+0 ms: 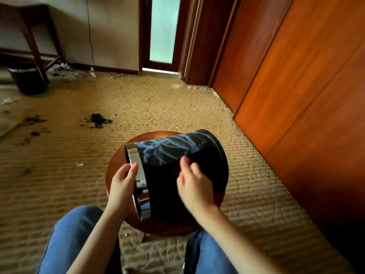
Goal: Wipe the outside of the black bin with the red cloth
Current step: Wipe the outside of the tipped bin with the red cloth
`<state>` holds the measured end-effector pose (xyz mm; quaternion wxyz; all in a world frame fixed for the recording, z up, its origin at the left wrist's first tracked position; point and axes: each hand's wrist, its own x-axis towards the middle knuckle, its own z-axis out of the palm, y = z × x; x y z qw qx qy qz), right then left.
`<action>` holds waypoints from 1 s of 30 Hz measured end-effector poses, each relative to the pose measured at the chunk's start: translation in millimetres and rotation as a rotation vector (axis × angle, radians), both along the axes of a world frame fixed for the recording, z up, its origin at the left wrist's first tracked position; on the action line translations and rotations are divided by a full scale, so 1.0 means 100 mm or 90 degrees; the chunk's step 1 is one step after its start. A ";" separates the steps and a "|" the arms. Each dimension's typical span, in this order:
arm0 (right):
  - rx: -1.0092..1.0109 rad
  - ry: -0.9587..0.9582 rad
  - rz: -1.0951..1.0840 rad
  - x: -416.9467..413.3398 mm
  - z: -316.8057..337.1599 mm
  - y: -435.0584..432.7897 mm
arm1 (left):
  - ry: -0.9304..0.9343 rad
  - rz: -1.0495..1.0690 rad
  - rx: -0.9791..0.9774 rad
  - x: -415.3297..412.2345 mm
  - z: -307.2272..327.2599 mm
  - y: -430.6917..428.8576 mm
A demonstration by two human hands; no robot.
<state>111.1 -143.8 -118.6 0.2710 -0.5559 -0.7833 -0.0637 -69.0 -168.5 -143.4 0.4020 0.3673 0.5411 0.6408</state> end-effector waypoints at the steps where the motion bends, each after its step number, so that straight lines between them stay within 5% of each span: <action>1: -0.011 -0.029 0.073 -0.15 -0.05 -0.18 | 0.013 -0.002 0.005 -0.01 0.01 0.00; 5: 0.027 -0.141 0.224 -0.08 0.02 -0.22 | 0.029 -0.014 0.000 -0.03 0.03 -0.01; 12: -0.120 -0.070 -0.136 0.88 0.37 0.46 | 0.010 -0.003 -0.013 -0.01 0.05 -0.02; 21: 0.013 -0.114 0.255 -0.21 0.05 -0.25 | 0.035 0.000 -0.020 -0.03 0.14 -0.02; 23: 0.019 -0.144 0.209 0.08 0.13 -0.05 | 0.033 -0.012 -0.022 -0.04 0.12 -0.04; 27: -0.099 -0.072 -0.111 0.78 0.33 0.41 | 0.004 -0.030 -0.049 -0.07 0.08 -0.02; 30: -0.068 -0.001 -0.111 0.52 0.25 0.32 | -0.011 -0.058 -0.064 -0.10 0.12 -0.01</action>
